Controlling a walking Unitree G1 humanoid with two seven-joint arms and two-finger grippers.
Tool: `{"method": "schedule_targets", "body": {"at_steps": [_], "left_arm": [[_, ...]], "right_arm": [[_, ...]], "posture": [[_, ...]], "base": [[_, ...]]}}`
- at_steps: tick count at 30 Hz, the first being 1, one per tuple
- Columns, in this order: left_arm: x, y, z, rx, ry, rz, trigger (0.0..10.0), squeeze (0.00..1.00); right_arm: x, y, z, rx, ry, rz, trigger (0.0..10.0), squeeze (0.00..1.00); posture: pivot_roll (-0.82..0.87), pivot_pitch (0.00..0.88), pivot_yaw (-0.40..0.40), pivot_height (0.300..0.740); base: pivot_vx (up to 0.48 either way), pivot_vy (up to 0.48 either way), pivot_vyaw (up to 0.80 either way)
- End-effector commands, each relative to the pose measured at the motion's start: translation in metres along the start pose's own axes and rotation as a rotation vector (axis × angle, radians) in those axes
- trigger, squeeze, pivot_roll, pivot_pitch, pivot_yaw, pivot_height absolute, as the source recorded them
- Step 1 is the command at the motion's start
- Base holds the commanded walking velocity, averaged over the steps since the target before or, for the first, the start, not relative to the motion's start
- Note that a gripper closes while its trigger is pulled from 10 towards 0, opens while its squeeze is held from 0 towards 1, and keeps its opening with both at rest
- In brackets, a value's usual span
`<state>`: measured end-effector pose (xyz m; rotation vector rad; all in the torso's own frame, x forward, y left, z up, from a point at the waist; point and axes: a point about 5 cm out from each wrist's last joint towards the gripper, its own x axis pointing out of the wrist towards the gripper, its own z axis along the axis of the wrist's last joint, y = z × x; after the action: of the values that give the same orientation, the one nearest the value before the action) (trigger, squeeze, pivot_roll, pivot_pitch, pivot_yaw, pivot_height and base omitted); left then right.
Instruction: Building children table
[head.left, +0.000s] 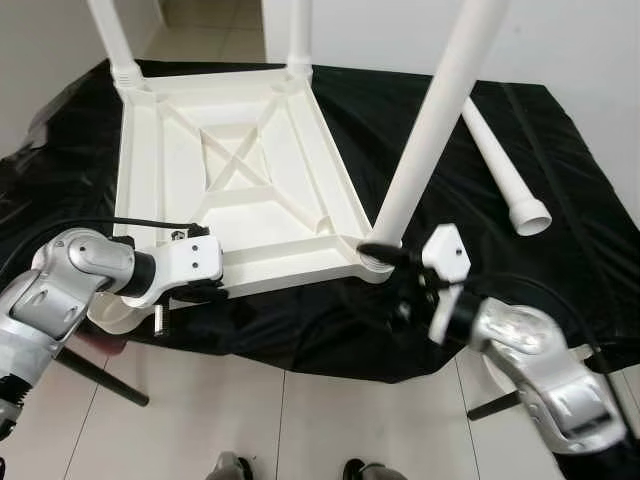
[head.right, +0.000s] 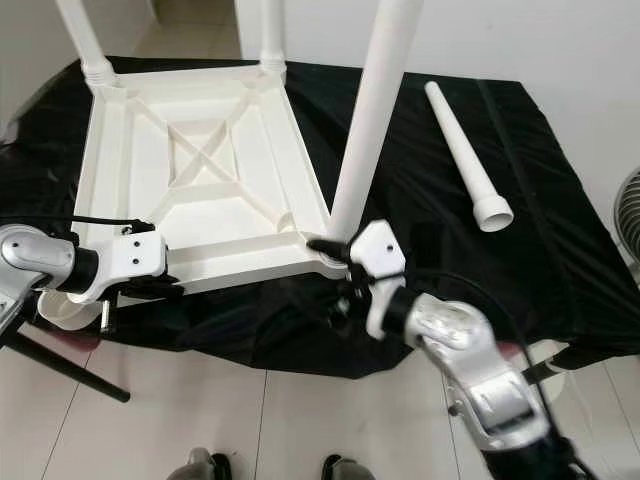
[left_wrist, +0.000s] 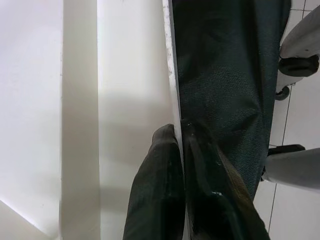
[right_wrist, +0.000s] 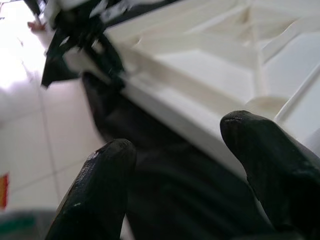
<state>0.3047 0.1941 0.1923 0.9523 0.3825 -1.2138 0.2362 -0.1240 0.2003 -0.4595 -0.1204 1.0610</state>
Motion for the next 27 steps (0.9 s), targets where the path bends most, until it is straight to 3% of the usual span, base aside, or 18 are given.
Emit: {"method": "schedule_targets", "body": {"at_steps": [1,9,10,11,14,15,17,18,20,23,26,27], "left_arm": [[0.000,-0.001,-0.003,0.038,0.012,0.054,10.0,0.00],[-0.006,-0.001,-0.016,0.078,0.076,0.075,10.0,0.00],[-0.006,0.002,-0.016,0.065,0.073,0.094,10.0,0.00],[-0.006,0.003,-0.015,0.049,0.054,0.094,10.0,1.00],[-0.006,0.003,-0.012,0.033,0.024,0.097,10.0,1.00],[-0.006,0.005,-0.010,0.009,-0.001,0.107,10.0,1.00],[-0.006,0.005,-0.008,-0.007,-0.019,0.116,10.0,1.00],[-0.007,0.008,-0.004,-0.026,-0.055,0.142,10.0,0.00],[-0.007,0.010,-0.002,-0.037,-0.079,0.159,10.0,0.00],[-0.011,0.022,0.015,-0.103,-0.225,0.256,10.0,0.00],[-0.015,0.037,0.042,-0.220,-0.422,0.372,10.0,0.00],[-0.015,0.037,0.042,-0.220,-0.422,0.372,10.0,0.00]], "right_arm": [[-0.005,0.004,-0.004,-0.007,0.031,0.041,10.0,0.00],[-0.025,0.003,-0.010,0.010,0.116,0.087,10.0,0.00],[-0.030,0.002,-0.012,0.007,0.138,0.089,10.0,0.39],[-0.033,0.001,-0.014,0.012,0.153,0.089,10.0,1.00],[-0.037,-0.002,-0.017,0.005,0.174,0.069,10.0,1.00],[-0.038,-0.004,-0.018,0.009,0.173,0.052,10.0,0.69],[-0.039,-0.005,-0.018,0.012,0.172,0.042,10.0,0.69],[-0.040,-0.006,-0.018,0.014,0.172,0.029,10.0,0.00],[-0.041,-0.007,-0.018,0.016,0.172,0.023,10.0,0.00],[-0.047,-0.011,-0.019,0.015,0.185,-0.017,10.0,0.00],[-0.052,-0.031,-0.017,0.057,0.125,-0.218,10.0,0.00],[-0.052,-0.031,-0.017,0.057,0.125,-0.218,10.0,0.00]], "posture": [[-0.03,0.152,-0.012,0.740],[-0.04,0.154,-0.016,0.740],[-0.05,0.152,-0.018,0.740],[-0.05,0.152,-0.018,0.740],[-0.05,0.152,-0.018,0.740],[-0.05,0.153,-0.017,0.740],[-0.05,0.153,-0.017,0.740],[-0.05,0.154,-0.015,0.740],[-0.05,0.154,-0.015,0.740],[-0.05,0.157,-0.013,0.740],[-0.05,0.159,-0.012,0.740],[-0.05,0.159,-0.012,0.740]], "base": [[0.000,0.000,0.00],[0.000,0.000,0.00],[0.000,0.000,0.00],[0.000,0.000,0.00],[0.000,0.000,0.00],[0.000,0.000,0.00],[0.000,0.000,0.00],[0.000,0.000,0.00],[0.000,0.000,0.00],[0.000,0.000,0.00],[0.000,0.000,0.00],[0.000,0.000,0.00]]}}
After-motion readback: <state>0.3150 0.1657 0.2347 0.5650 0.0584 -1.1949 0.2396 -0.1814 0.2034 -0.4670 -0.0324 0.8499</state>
